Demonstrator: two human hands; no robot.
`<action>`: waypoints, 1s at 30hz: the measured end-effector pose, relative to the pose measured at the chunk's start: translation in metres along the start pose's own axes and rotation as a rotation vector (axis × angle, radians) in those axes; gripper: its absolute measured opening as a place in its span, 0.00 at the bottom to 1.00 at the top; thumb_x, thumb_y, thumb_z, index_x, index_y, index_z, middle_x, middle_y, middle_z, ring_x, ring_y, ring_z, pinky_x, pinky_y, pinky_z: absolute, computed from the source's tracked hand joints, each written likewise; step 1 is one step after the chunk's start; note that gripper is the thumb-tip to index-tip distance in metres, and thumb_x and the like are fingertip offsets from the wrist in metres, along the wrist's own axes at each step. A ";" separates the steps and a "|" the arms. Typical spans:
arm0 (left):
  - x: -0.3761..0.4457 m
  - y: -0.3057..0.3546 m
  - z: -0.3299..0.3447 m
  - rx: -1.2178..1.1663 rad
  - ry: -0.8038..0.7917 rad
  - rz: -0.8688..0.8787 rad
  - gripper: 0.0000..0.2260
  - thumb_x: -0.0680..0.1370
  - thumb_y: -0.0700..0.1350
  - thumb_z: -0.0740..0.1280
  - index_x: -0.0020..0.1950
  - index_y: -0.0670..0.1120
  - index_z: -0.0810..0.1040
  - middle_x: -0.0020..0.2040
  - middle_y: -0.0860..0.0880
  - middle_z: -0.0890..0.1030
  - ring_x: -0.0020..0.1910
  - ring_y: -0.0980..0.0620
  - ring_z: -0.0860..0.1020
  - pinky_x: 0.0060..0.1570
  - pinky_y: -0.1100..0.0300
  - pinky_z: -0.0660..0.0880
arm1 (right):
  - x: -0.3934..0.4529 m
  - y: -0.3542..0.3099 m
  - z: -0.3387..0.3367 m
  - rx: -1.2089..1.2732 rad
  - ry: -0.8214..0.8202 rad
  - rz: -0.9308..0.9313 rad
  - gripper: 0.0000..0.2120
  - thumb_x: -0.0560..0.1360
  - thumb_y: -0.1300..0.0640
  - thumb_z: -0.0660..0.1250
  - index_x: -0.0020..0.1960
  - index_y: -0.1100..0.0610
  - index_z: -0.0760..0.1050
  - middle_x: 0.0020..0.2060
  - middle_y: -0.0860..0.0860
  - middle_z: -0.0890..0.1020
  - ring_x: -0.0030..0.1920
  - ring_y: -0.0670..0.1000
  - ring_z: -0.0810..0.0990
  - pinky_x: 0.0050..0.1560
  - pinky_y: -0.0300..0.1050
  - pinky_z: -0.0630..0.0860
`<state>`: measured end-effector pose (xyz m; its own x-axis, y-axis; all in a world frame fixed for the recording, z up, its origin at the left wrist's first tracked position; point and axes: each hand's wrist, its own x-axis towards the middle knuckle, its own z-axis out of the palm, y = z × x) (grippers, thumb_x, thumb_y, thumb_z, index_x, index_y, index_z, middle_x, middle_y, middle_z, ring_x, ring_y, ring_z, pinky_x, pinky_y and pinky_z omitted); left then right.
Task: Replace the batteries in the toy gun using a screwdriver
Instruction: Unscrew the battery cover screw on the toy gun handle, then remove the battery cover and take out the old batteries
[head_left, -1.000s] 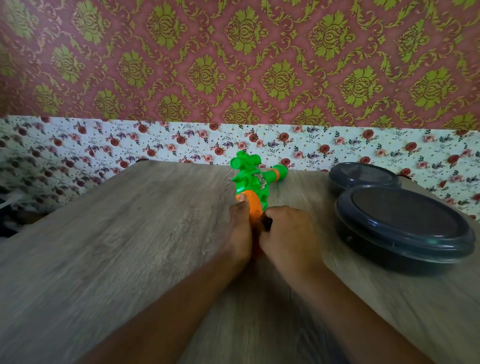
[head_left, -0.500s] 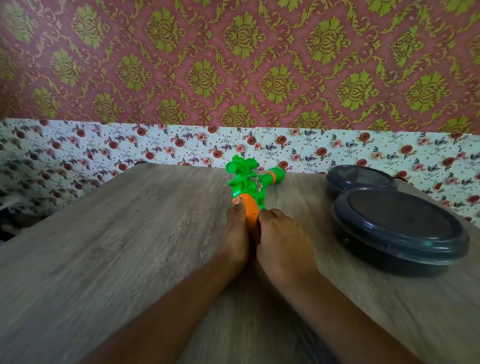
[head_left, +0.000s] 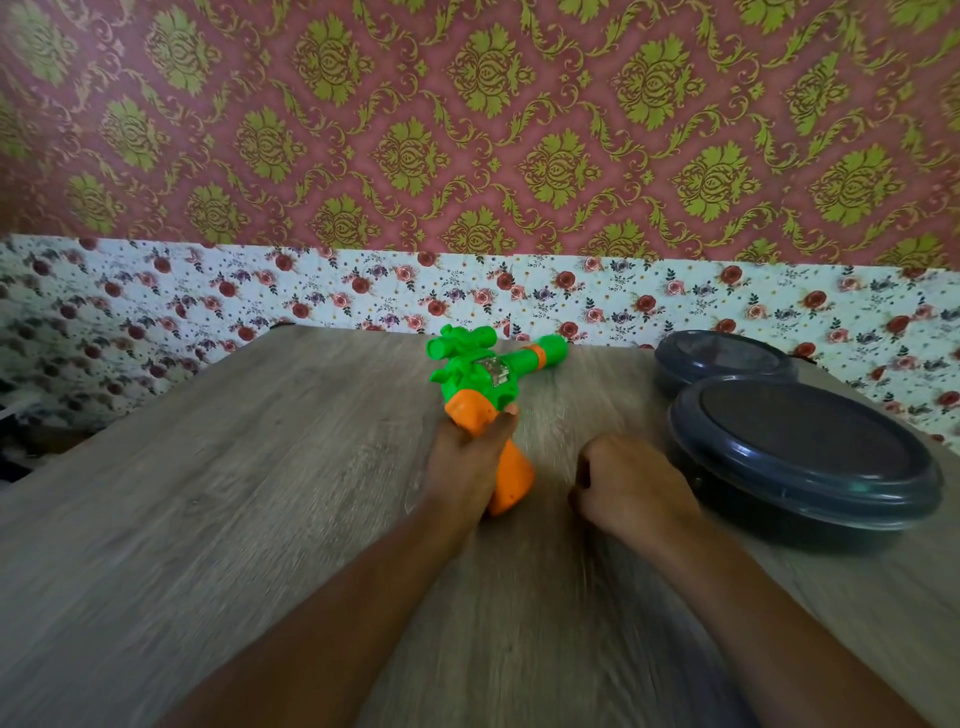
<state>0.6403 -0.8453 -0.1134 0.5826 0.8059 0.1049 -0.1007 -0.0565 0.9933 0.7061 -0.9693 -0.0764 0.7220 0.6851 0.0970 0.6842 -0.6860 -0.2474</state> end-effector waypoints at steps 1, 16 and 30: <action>0.000 -0.001 -0.001 0.014 -0.007 0.023 0.08 0.75 0.45 0.70 0.45 0.41 0.76 0.36 0.45 0.77 0.33 0.55 0.75 0.37 0.60 0.72 | 0.001 0.000 0.001 -0.013 -0.004 -0.004 0.09 0.72 0.57 0.67 0.51 0.56 0.75 0.50 0.54 0.78 0.52 0.55 0.78 0.50 0.51 0.77; -0.001 0.009 -0.010 -0.012 -0.068 -0.109 0.09 0.76 0.35 0.64 0.42 0.48 0.73 0.39 0.44 0.79 0.40 0.48 0.79 0.45 0.49 0.78 | 0.007 0.010 0.003 -0.037 -0.011 -0.055 0.08 0.72 0.59 0.66 0.51 0.56 0.76 0.50 0.53 0.79 0.51 0.55 0.79 0.51 0.51 0.77; -0.007 0.015 -0.004 -0.183 -0.143 -0.253 0.22 0.80 0.62 0.50 0.58 0.49 0.74 0.60 0.41 0.79 0.59 0.42 0.78 0.62 0.47 0.73 | -0.009 -0.026 0.013 0.246 0.199 -0.190 0.15 0.67 0.41 0.67 0.45 0.52 0.78 0.39 0.48 0.80 0.40 0.49 0.78 0.37 0.43 0.73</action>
<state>0.6317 -0.8496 -0.0993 0.7138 0.6892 -0.1246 -0.0743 0.2514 0.9650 0.6806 -0.9545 -0.0829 0.6072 0.7165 0.3434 0.7801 -0.4554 -0.4291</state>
